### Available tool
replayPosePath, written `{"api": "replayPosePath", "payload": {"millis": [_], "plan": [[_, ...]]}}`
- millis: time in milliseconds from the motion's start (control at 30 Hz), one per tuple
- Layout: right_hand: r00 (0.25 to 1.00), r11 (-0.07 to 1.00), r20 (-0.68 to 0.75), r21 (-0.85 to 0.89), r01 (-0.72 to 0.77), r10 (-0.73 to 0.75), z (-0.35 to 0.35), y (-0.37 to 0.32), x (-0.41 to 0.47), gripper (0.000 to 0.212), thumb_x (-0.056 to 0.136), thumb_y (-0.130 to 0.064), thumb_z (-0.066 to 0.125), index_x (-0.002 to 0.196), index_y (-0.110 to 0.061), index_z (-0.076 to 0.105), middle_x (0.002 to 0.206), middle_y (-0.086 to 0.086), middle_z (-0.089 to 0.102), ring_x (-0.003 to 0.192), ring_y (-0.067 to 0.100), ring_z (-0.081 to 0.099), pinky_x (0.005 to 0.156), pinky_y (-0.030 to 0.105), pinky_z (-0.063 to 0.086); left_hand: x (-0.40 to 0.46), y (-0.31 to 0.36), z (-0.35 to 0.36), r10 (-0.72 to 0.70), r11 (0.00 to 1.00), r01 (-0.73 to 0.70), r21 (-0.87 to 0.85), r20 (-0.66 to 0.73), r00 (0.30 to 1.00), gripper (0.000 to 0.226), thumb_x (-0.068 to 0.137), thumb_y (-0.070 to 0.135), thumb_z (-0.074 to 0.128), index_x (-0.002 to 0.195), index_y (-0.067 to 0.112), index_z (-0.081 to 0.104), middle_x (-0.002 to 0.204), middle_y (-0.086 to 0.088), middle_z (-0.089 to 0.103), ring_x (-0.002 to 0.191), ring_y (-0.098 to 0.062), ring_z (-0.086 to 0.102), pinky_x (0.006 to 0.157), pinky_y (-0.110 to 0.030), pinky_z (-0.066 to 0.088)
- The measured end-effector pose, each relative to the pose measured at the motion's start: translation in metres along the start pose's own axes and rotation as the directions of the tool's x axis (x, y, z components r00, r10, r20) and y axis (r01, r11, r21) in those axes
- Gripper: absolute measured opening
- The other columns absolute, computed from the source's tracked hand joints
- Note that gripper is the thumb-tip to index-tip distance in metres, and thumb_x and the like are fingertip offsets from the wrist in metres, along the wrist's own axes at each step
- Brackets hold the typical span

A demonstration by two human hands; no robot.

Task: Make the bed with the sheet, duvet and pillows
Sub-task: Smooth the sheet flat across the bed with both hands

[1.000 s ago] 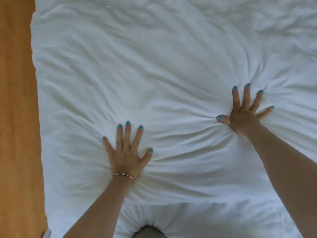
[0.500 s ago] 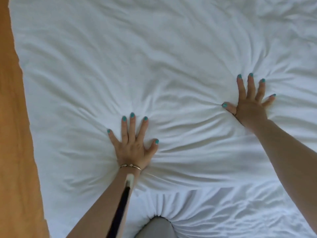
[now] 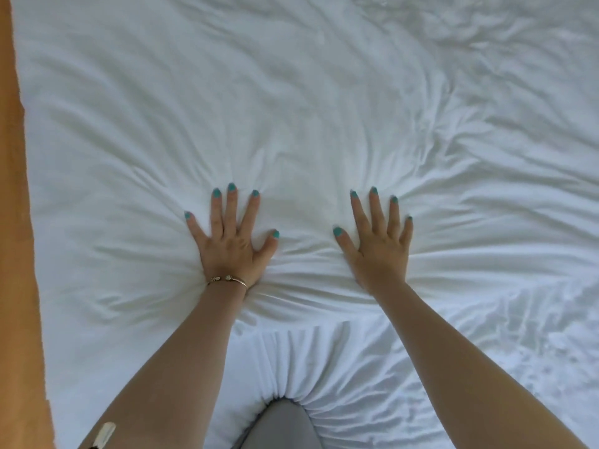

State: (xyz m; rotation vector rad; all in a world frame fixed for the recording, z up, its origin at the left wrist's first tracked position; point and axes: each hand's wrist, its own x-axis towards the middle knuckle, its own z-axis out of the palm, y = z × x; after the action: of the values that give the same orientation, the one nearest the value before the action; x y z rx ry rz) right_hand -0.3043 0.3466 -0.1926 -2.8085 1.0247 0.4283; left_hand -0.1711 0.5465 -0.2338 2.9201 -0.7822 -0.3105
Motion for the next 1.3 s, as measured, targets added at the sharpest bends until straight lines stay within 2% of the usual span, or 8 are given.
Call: {"api": "replayPosePath", "payload": {"millis": [167,333,567,733,867,1033,1167,1300], "plan": [[0.999,0.998,-0.006,0.048,0.033,-0.033,0.019,-0.001,-0.041,0.068,0.092,-0.071,0.012,0.15,-0.046,-0.012,0.162,-0.013,-0.013,0.149,0.02,-0.014,0.12,0.049,0.0,-0.009,0.002,-0.016,-0.018,0.998,0.015,0.062,0.044,0.999,0.073,0.086,0.072,0.007,0.15,0.04,-0.008,0.161,0.004,-0.012,0.148,-0.02,-0.012,0.112,-0.063,-0.006],[0.99,0.99,0.136,0.137,0.027,-0.046,0.016,-0.006,-0.074,0.067,0.09,-0.073,0.011,0.146,-0.051,-0.017,0.159,-0.014,-0.022,0.147,0.014,-0.021,0.12,0.045,-0.007,-0.067,0.0,-0.032,-0.067,0.987,0.026,0.16,0.254,0.965,0.08,0.079,0.078,-0.008,0.146,0.039,-0.024,0.156,0.007,-0.029,0.145,-0.018,-0.023,0.114,-0.058,-0.008],[0.941,0.98,0.29,0.143,0.136,-0.173,0.015,0.003,-0.076,0.072,0.086,-0.079,0.016,0.144,-0.055,-0.019,0.157,-0.012,-0.029,0.146,0.019,-0.026,0.118,0.048,-0.012,-0.17,0.005,-0.038,-0.097,0.995,0.077,0.069,0.343,0.934,0.071,0.087,0.071,0.0,0.148,0.039,-0.018,0.159,0.007,-0.02,0.146,-0.013,-0.019,0.118,-0.042,-0.011],[0.926,0.985,0.339,0.105,0.137,-0.165,0.019,0.005,-0.065,0.073,0.086,-0.078,0.015,0.143,-0.053,-0.023,0.155,-0.011,-0.034,0.145,0.021,-0.027,0.117,0.051,-0.012,-0.218,-0.045,-0.051,-0.106,0.961,0.021,0.276,0.296,0.949,0.069,0.094,0.062,0.013,0.144,0.039,-0.028,0.155,0.013,-0.03,0.145,-0.01,-0.022,0.115,-0.058,-0.005],[0.933,0.981,0.309,0.107,0.159,-0.185,0.028,0.007,-0.057,0.07,0.086,-0.077,0.009,0.139,-0.053,-0.029,0.154,-0.01,-0.036,0.144,0.023,-0.03,0.116,0.052,-0.013,-0.241,-0.107,-0.055,-0.262,0.951,0.169,0.261,0.379,0.888,0.088,0.091,0.065,0.034,0.135,0.044,-0.039,0.144,0.012,-0.048,0.147,-0.025,-0.017,0.113,-0.062,0.01],[0.945,0.984,0.28,0.087,0.153,-0.172,0.039,0.002,-0.057,0.068,0.089,-0.073,0.008,0.14,-0.05,-0.03,0.154,-0.009,-0.037,0.143,0.024,-0.03,0.115,0.052,-0.014,-0.284,-0.109,-0.016,-0.366,0.92,0.385,0.066,0.493,0.789,0.079,0.087,0.074,0.021,0.132,0.049,-0.039,0.148,0.011,-0.043,0.142,-0.022,-0.03,0.113,-0.064,0.004],[0.951,0.992,0.285,0.031,0.119,-0.123,0.037,-0.002,-0.064,0.068,0.089,-0.071,0.006,0.141,-0.048,-0.031,0.154,-0.008,-0.037,0.144,0.025,-0.03,0.116,0.053,-0.015,-0.314,-0.098,-0.004,-0.33,0.939,0.329,0.095,0.512,0.793,0.097,0.073,0.089,0.022,0.129,0.045,-0.044,0.14,0.006,-0.054,0.135,-0.023,-0.042,0.112,-0.063,-0.008],[0.976,0.998,0.208,-0.005,0.067,-0.064,0.033,-0.011,-0.086,0.065,0.089,-0.068,0.0,0.14,-0.046,-0.034,0.156,-0.006,-0.034,0.146,0.025,-0.025,0.117,0.052,-0.012,-0.303,-0.131,-0.016,-0.177,0.982,0.114,0.148,0.544,0.82,0.129,0.048,0.099,0.038,0.131,0.045,-0.044,0.139,0.0,-0.055,0.132,-0.027,-0.046,0.109,-0.066,-0.013]]}}
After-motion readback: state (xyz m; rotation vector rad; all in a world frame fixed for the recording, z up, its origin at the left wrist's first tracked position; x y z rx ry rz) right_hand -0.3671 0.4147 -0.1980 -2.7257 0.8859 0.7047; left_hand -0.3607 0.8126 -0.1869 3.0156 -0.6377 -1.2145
